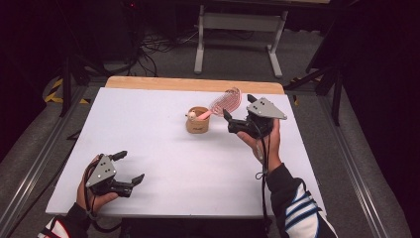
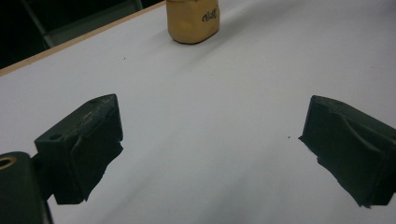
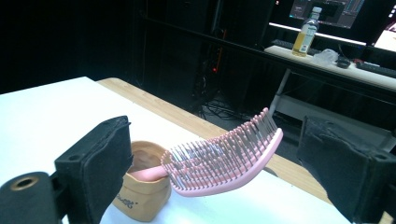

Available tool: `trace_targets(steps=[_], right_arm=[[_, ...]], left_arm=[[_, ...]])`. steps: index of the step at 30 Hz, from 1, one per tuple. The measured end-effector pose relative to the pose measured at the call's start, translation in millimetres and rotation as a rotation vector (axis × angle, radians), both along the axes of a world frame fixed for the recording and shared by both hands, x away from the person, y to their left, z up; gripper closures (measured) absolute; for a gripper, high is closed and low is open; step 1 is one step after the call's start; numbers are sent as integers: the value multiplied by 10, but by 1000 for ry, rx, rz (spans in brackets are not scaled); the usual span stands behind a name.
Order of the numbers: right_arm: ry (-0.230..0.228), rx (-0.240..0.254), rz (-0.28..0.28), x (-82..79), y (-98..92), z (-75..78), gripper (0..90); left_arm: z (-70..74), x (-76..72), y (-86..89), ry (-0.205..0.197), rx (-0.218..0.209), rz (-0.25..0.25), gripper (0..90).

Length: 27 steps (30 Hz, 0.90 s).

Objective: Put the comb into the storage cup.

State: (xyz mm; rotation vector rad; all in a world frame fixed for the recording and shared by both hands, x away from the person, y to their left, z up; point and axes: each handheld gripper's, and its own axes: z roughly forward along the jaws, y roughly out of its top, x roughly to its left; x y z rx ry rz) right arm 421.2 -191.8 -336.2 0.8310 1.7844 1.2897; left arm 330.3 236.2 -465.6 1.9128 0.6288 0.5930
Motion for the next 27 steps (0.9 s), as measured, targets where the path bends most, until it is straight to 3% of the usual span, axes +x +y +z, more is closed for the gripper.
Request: trace_targets(steps=[7,27], right_arm=[[1,-46,14,-72,30,-11,95],[-2,-62,46,-260,-50,-66,73]], left_arm=[[2,-1,2,0,-1,-1,63],[-6,-1,-10,2,7,-4,63]])
